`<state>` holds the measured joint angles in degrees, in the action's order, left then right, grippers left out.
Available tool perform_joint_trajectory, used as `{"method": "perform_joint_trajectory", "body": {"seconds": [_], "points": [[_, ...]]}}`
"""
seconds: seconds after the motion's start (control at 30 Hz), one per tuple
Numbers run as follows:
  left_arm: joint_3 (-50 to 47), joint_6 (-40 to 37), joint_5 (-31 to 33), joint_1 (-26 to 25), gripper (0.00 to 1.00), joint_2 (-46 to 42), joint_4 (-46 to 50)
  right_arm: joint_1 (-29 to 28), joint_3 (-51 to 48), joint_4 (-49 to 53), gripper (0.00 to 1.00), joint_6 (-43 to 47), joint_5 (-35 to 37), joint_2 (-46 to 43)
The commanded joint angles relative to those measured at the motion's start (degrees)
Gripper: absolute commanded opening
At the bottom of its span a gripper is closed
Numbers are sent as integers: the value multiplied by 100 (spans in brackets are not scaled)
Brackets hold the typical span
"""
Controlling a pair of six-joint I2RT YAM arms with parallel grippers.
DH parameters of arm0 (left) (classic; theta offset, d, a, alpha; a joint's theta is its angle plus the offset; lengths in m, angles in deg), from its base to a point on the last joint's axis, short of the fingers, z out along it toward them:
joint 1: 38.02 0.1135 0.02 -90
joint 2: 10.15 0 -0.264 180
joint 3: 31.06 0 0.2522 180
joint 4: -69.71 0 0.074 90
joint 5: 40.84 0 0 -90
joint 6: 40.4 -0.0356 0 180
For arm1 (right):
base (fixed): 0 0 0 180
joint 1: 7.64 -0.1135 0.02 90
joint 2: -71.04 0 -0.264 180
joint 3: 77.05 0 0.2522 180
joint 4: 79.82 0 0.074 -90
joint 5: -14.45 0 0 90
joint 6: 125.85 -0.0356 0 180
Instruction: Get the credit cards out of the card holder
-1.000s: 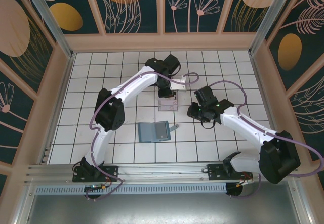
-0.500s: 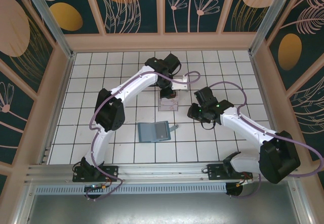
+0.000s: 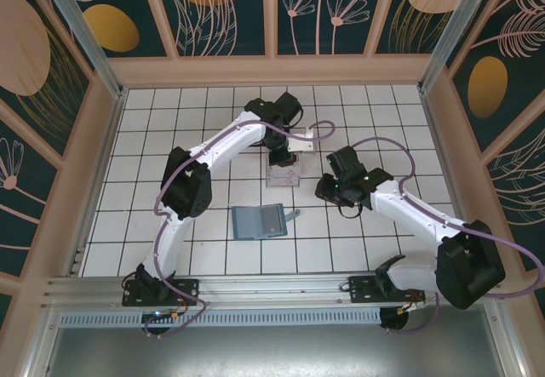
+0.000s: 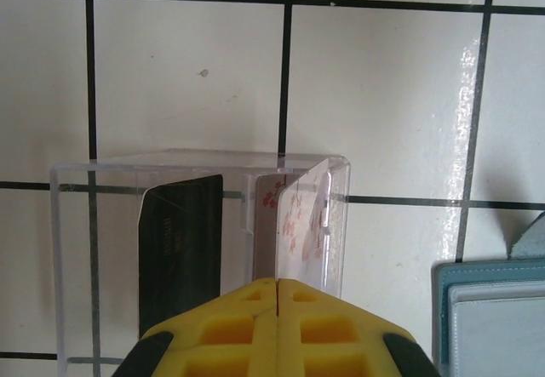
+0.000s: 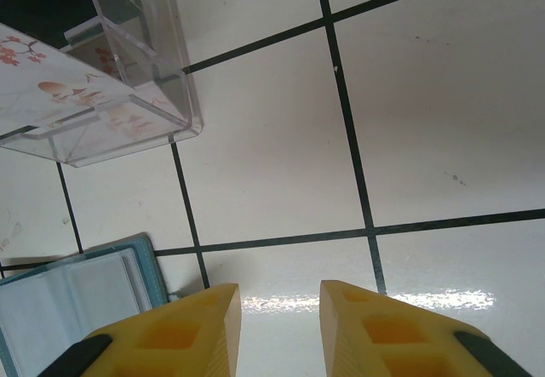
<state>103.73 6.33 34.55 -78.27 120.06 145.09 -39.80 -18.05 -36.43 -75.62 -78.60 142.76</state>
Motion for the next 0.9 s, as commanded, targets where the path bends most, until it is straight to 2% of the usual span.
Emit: {"method": "perform_joint_trajectory", "body": {"seconds": [0.0, 0.27, 0.53, 0.87], "points": [[-161, 20, 36, 33, 0, 216, 84, 50, 53, 75, 31, -18, -3, -5], [123, -1, 169, 45, 0, 134, 172, 46, 197, 104, 31, 33, -29, 121], [272, -26, 594, 50, 0, 223, 400, 51, 310, 130, 31, 57, -42, 197], [317, -5, 434, 52, 2, 405, 479, 47, 380, 122, 30, 83, -66, 290]]}}
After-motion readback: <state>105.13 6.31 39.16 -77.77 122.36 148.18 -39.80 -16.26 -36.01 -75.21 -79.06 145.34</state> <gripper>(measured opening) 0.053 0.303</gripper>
